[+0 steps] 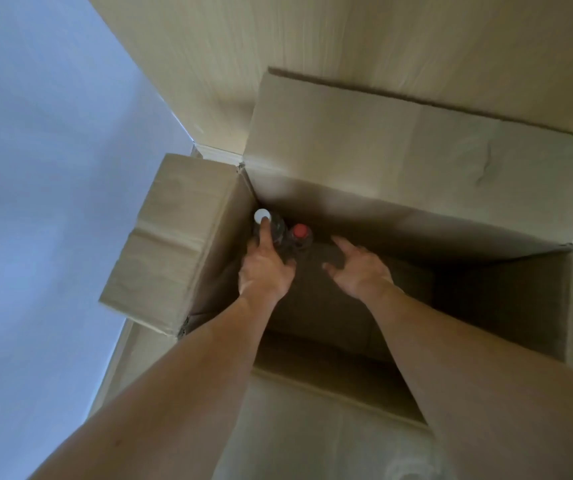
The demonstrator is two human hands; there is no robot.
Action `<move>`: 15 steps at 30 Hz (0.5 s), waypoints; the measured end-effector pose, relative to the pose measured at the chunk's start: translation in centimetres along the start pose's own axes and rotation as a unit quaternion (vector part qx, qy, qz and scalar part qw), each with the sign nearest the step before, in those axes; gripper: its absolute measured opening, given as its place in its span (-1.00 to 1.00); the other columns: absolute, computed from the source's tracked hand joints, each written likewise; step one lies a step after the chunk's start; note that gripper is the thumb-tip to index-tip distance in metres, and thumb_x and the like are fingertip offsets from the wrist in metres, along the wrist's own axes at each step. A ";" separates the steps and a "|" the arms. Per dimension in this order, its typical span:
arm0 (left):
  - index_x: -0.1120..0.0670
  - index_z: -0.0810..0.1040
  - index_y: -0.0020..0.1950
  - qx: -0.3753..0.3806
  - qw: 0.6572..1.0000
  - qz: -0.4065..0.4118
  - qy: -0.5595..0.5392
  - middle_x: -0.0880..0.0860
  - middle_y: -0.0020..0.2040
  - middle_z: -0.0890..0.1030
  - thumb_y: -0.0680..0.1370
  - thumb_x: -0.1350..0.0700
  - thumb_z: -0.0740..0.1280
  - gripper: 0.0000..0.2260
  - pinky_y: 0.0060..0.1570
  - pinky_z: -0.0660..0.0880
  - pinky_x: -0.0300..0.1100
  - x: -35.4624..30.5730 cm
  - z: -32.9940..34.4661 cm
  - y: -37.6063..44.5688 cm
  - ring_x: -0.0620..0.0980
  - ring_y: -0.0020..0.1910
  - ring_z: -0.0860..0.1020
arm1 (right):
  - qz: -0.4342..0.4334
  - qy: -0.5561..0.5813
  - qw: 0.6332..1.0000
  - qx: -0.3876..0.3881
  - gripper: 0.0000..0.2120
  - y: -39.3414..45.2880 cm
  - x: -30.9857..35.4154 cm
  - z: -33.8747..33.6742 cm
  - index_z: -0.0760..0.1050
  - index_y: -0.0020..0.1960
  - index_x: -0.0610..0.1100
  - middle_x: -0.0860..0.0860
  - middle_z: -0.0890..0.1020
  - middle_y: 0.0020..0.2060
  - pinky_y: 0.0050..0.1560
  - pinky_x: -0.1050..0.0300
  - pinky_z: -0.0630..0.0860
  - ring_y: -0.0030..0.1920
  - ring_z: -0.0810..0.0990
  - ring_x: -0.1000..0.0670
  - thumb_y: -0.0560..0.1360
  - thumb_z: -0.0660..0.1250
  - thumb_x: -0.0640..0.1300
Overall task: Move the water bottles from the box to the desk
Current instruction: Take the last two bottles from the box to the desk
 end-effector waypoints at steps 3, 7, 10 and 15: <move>-0.14 -0.16 0.64 -0.019 1.000 0.007 -0.006 0.15 0.53 0.26 0.57 0.01 0.40 -0.14 0.38 0.36 0.07 0.2 0.3 1.5 0.21 0.47 0.34 | -0.042 0.013 0.999 0.005 -0.33 2.2 2.1 0.7 -0.03 0.59 0.26 -0.11 0.26 0.55 0.43 -0.09 0.37 0.50 0.31 -0.21 0.60 0.24 0.19; -0.11 -0.06 0.65 -0.031 0.999 0.024 -0.011 0.17 0.49 0.31 0.57 0.06 0.41 -0.18 0.35 0.38 -0.02 0.2 0.6 3.1 0.18 0.43 0.38 | -0.103 0.006 0.995 0.012 -0.32 4.2 4.4 1.2 -0.03 0.60 0.25 -0.12 0.31 0.51 0.44 -0.07 0.36 0.47 0.35 -0.20 0.61 0.27 0.12; -0.09 -0.07 0.65 -0.046 0.998 0.044 -0.006 0.17 0.48 0.32 0.57 0.10 0.41 -0.17 0.32 0.40 -0.02 -0.1 0.9 3.6 0.18 0.40 0.41 | -0.128 -0.010 0.992 0.017 -0.28 5.1 5.1 1.8 -0.04 0.60 0.25 -0.13 0.33 0.47 0.41 -0.05 0.39 0.43 0.38 -0.21 0.60 0.30 0.06; -0.07 -0.10 0.66 -0.074 0.996 0.049 0.002 0.19 0.44 0.34 0.56 0.14 0.41 -0.14 0.25 0.45 0.01 -0.2 0.9 4.2 0.20 0.32 0.47 | -0.147 -0.010 0.989 -0.002 -0.22 6.0 5.2 1.7 0.00 0.60 0.22 -0.13 0.35 0.45 0.38 -0.03 0.42 0.40 0.42 -0.21 0.55 0.38 -0.04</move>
Point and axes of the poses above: each hand's wrist, its own y-axis towards the middle knuckle, its own z-axis out of the palm, x = y × z, the point moved 10 cm from there along y, towards the middle knuckle
